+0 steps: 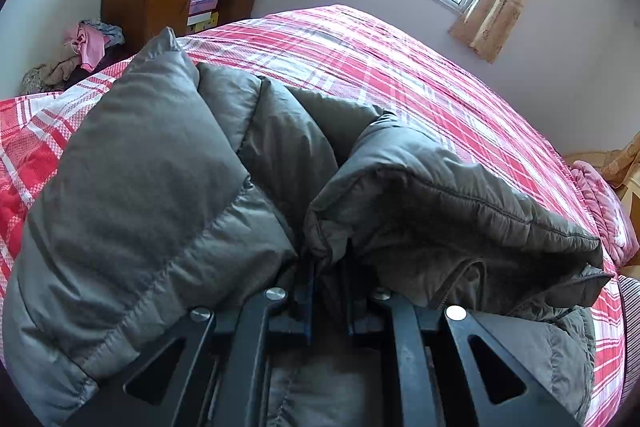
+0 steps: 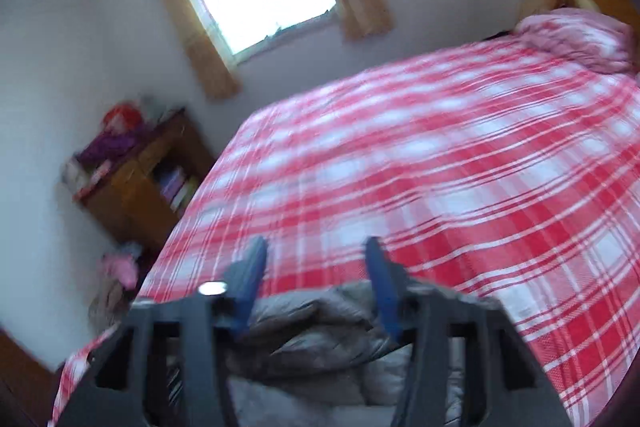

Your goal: Fold large clothes

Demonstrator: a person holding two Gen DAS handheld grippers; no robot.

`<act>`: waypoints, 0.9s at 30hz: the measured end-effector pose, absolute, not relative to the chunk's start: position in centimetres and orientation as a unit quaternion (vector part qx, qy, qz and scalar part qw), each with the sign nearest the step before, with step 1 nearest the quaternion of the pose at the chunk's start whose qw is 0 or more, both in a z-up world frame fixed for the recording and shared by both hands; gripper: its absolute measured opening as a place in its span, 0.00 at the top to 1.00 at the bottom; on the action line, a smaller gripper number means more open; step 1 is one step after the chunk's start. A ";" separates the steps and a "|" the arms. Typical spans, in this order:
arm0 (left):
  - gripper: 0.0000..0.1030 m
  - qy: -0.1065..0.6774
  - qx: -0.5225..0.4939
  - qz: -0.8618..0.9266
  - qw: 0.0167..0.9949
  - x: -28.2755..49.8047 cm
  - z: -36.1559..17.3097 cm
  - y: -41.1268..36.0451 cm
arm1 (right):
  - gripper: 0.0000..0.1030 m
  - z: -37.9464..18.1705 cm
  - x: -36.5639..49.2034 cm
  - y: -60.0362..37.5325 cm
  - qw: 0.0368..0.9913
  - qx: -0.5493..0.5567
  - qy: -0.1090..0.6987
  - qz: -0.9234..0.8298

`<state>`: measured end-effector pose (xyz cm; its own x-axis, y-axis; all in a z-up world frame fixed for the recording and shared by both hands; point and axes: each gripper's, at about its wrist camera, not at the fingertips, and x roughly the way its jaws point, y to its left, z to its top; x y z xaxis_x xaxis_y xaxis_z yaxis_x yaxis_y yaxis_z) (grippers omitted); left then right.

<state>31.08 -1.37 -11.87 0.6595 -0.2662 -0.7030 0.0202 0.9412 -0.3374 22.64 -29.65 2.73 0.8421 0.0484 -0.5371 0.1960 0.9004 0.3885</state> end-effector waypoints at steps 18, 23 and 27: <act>0.88 0.402 -0.153 -0.083 0.899 30.9 -11.9 -1.0 | 0.81 -6.5 20.3 -29.2 0.875 0.250 0.414 0.008; 0.88 0.402 -0.152 -0.083 0.899 30.9 -11.9 -1.1 | 0.76 -1.6 23.2 -29.7 0.913 0.233 0.333 -0.043; 0.88 0.402 -0.153 -0.084 0.899 30.9 -11.9 -1.1 | 0.76 -5.7 27.7 -27.2 0.883 0.213 0.416 -0.049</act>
<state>30.87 -1.05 -11.90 0.6636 -0.2737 -0.6963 0.0275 0.9390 -0.3429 27.70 -27.22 -5.71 0.6484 0.0916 -0.7558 0.2631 0.9046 0.3353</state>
